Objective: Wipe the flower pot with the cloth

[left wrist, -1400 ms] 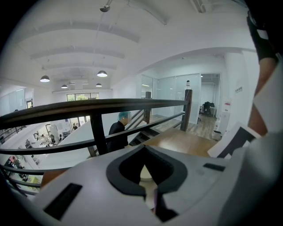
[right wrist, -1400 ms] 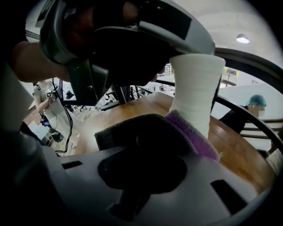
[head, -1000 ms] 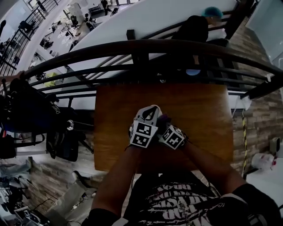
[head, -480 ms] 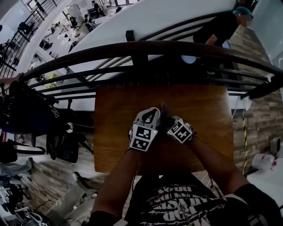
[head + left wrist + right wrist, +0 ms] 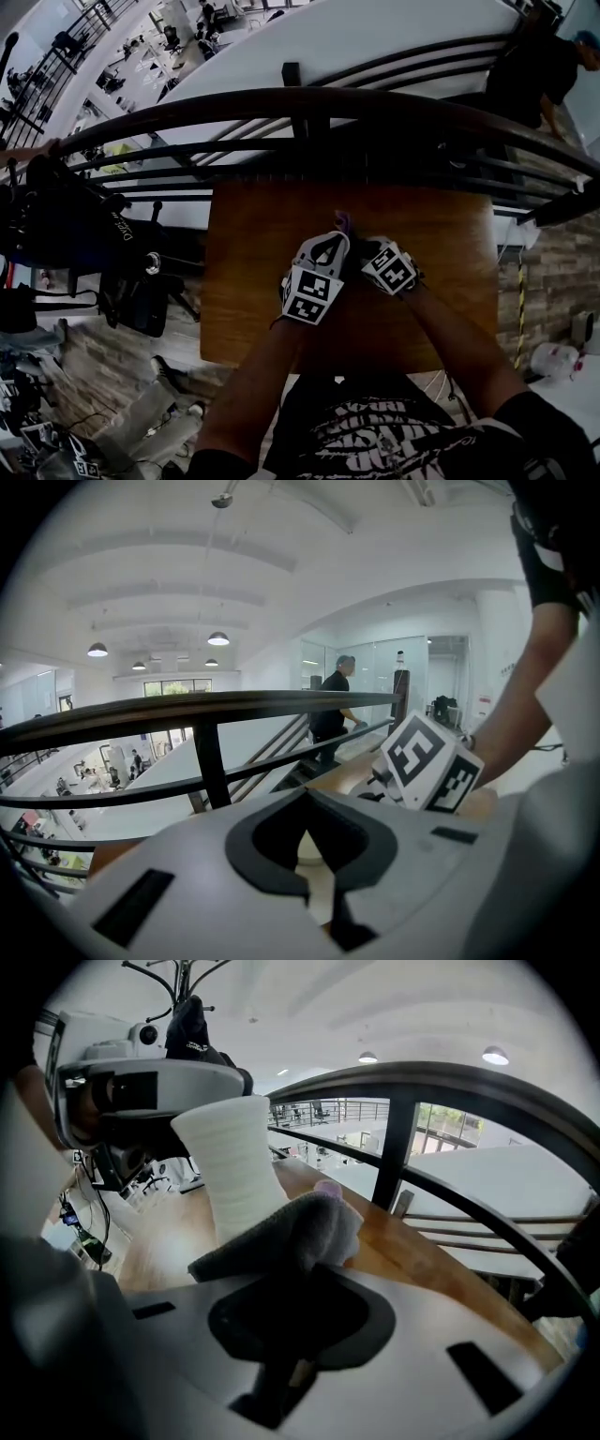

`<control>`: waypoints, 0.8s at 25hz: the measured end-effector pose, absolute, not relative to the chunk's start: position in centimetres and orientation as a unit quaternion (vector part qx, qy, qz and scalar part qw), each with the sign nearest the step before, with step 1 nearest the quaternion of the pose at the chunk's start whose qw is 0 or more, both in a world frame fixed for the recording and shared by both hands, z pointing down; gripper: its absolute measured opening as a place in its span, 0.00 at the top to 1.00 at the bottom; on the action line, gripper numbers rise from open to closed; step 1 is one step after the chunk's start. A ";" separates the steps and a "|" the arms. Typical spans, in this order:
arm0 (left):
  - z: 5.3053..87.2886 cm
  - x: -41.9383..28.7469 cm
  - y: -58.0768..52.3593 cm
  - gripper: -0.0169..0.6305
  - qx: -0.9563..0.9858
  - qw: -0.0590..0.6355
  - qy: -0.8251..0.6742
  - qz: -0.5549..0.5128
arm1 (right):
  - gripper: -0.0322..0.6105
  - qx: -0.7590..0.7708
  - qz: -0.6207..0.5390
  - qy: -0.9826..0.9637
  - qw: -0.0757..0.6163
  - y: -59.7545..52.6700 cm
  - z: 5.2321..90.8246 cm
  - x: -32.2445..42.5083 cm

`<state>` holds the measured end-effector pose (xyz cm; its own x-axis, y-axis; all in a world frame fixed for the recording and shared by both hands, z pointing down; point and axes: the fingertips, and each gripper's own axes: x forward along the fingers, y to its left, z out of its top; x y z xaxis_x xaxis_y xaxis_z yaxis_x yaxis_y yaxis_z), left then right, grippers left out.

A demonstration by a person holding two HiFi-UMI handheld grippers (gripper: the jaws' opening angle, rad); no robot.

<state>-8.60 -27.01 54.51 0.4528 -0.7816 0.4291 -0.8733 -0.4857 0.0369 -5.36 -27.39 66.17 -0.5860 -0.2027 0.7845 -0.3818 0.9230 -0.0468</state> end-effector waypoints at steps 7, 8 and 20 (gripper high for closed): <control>54.5 -8.5 -27.1 0.98 0.842 0.125 -0.495 0.174 | 0.88 0.161 0.095 -0.884 0.429 -28.8 66.4 -5.7; 54.5 -8.5 -27.1 0.98 0.842 0.126 -0.495 0.175 | 0.88 0.160 0.094 -0.884 0.430 -29.0 66.5 -5.7; 54.8 -8.7 -27.0 0.98 0.842 0.123 -0.493 0.183 | 0.88 0.151 0.064 -0.886 0.433 -29.2 66.6 -6.3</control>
